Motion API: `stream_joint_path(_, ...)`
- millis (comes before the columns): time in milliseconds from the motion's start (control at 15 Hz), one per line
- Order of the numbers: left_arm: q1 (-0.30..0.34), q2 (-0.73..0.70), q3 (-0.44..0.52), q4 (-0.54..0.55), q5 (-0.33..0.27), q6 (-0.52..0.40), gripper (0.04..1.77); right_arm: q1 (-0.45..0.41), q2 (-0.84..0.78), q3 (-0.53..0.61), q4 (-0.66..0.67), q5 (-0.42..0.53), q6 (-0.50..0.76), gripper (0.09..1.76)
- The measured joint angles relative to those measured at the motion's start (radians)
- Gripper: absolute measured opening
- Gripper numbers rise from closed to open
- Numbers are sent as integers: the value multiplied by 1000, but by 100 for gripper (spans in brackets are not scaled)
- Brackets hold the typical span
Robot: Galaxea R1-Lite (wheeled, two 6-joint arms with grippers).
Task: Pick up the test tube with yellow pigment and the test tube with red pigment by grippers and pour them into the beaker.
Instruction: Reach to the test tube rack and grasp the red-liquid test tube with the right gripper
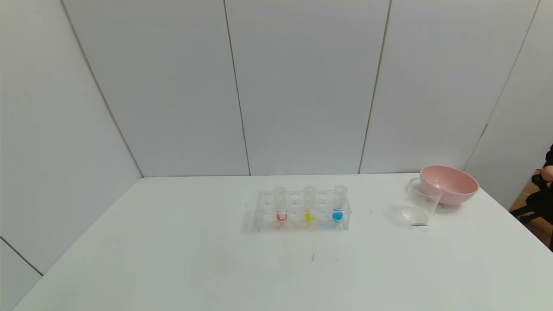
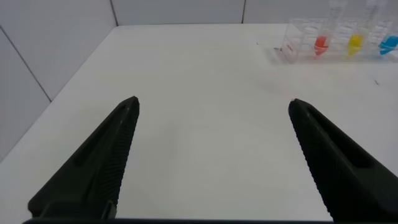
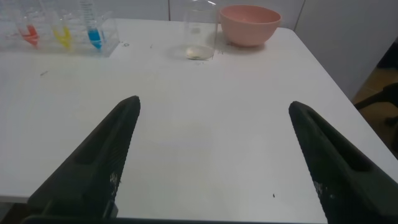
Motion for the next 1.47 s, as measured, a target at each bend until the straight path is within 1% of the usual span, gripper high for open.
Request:
stream_joint_path(1133, 0, 0, 0, 0, 0, 0, 172, 0, 0, -2, 3, -5, 10, 171)
stream_joint_path(1333, 0, 0, 0, 0, 0, 0, 172, -1, 8, -27, 7, -6, 12, 171)
stream_joint_path(1467, 0, 0, 0, 0, 0, 0, 172, -1, 35, -59, 5, -15, 40, 171)
